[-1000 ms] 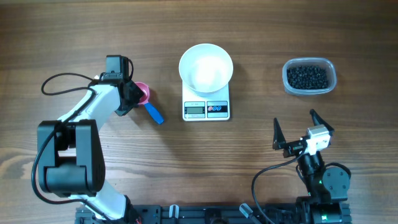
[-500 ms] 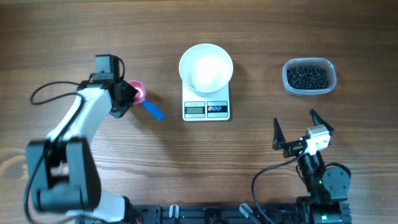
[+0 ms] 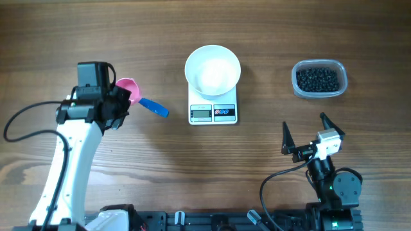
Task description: Scoop item into bowl and weigh 150g on scale
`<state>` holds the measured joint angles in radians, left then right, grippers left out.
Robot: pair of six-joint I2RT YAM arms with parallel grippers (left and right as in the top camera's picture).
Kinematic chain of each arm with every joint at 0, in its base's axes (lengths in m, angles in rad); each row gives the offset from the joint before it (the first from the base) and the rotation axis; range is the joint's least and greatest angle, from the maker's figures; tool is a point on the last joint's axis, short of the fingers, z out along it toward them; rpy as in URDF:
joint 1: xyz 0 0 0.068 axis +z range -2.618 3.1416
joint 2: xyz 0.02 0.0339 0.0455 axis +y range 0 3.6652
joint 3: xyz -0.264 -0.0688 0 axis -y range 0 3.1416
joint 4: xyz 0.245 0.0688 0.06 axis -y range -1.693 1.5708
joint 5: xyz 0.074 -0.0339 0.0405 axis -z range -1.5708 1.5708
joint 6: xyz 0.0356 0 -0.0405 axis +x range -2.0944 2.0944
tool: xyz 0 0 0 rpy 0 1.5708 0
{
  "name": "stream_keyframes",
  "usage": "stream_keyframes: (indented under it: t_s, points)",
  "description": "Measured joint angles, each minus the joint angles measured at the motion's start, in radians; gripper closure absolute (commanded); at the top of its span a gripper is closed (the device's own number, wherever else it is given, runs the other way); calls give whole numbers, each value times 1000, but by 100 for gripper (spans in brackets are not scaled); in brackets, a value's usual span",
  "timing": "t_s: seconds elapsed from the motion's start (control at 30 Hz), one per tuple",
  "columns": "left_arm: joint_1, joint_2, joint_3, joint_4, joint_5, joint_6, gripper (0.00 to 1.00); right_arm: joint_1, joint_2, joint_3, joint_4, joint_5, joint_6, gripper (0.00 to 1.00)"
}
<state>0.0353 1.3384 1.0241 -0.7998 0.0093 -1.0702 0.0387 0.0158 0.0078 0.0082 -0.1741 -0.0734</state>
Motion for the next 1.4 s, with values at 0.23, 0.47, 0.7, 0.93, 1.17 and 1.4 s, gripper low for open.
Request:
stream_keyframes:
  t_s: [0.23,0.47,0.7,0.93,1.17,1.4]
  points:
    - [-32,-17,0,-47,0,-115,96,0,0,0,0,-4,246,0]
    - [-48,-17,0,-53,1,-149,96,0,0,0,16,-131,909,0]
    - [-48,-16,0,-57,4,-156,96,0,0,-1,49,-252,1175,0]
    - [-48,-17,0,-77,4,-156,96,0,21,30,-10,-323,1006,1]
    - [-48,-17,0,-77,34,-156,96,0,203,197,-179,-404,854,1]
    - [-61,-17,0,-75,100,-156,96,0,488,362,-188,-626,790,0]
